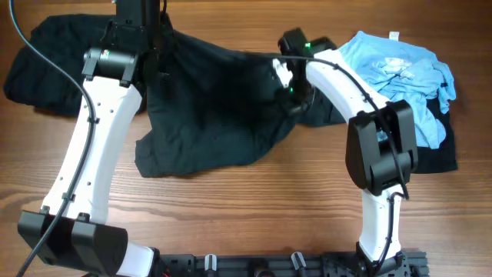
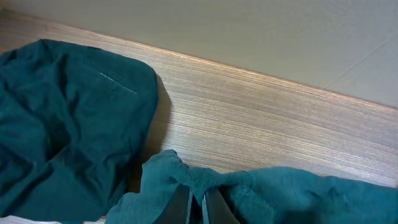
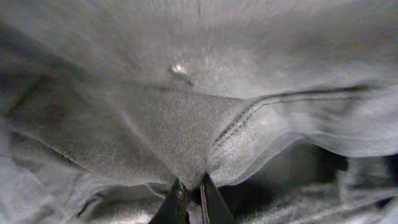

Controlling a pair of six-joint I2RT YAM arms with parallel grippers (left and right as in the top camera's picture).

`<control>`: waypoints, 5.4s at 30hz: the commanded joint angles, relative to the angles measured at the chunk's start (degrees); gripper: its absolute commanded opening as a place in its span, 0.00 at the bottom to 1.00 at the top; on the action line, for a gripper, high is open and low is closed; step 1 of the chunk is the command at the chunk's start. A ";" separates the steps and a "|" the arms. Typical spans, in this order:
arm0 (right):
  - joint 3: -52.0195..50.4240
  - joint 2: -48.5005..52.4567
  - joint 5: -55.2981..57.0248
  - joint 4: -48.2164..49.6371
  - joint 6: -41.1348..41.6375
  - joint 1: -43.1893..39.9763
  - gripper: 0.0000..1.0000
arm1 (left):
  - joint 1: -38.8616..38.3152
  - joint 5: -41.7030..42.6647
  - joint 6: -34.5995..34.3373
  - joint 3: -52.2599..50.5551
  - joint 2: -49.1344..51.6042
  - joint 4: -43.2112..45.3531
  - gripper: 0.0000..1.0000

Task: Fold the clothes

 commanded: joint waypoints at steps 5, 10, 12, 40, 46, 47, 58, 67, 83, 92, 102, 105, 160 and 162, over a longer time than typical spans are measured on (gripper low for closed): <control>16.04 -0.28 0.96 -7.85 0.85 -0.17 0.04 | 0.55 -0.13 -0.72 0.26 0.02 0.11 0.04; 30.56 -0.52 0.96 -15.50 0.79 -2.23 0.04 | 0.55 -0.13 -0.72 0.26 0.02 0.11 0.04; 38.49 -0.52 0.96 -18.29 0.81 -3.45 0.04 | 0.55 -0.11 -0.72 0.26 0.02 0.11 0.04; 55.08 -18.73 1.14 -22.12 5.33 -12.04 0.04 | 0.48 -6.40 2.29 14.43 -9.60 -8.68 0.04; 54.93 -18.73 -0.42 -23.96 5.33 -12.04 0.04 | 0.48 -6.40 2.29 14.43 -9.77 -8.68 0.04; 54.80 -18.69 -1.27 -24.81 5.33 -12.04 0.04 | 0.48 -6.38 2.29 14.43 -9.77 -8.66 0.04; 34.88 -17.97 -19.39 -25.31 -4.17 -7.76 0.40 | 0.48 -6.12 2.29 14.43 -9.77 -6.40 0.04; 23.61 -17.97 -22.27 -17.59 -5.97 3.48 0.42 | 0.33 -3.80 2.29 14.56 -14.84 9.01 0.04; 14.93 -17.97 -1.46 19.39 20.00 28.44 0.71 | 0.11 -3.80 2.12 14.53 -15.23 7.74 0.04; 11.72 -17.88 6.38 35.67 20.11 32.44 0.75 | 0.11 -3.80 2.12 14.53 -15.21 6.03 0.04; 11.72 -10.93 11.06 42.77 20.20 31.52 0.38 | 0.11 -3.82 2.14 14.53 -15.23 4.09 0.04; 11.72 -10.05 11.80 43.41 21.77 30.49 0.34 | 0.11 -3.82 2.14 14.53 -15.23 4.13 0.04; 11.72 1.18 1.92 30.08 11.06 14.91 0.04 | 0.17 -6.67 3.87 14.53 -17.49 8.22 0.04; 11.72 1.18 1.90 30.08 10.43 14.84 0.04 | 0.17 -6.67 3.87 14.53 -17.46 8.02 0.04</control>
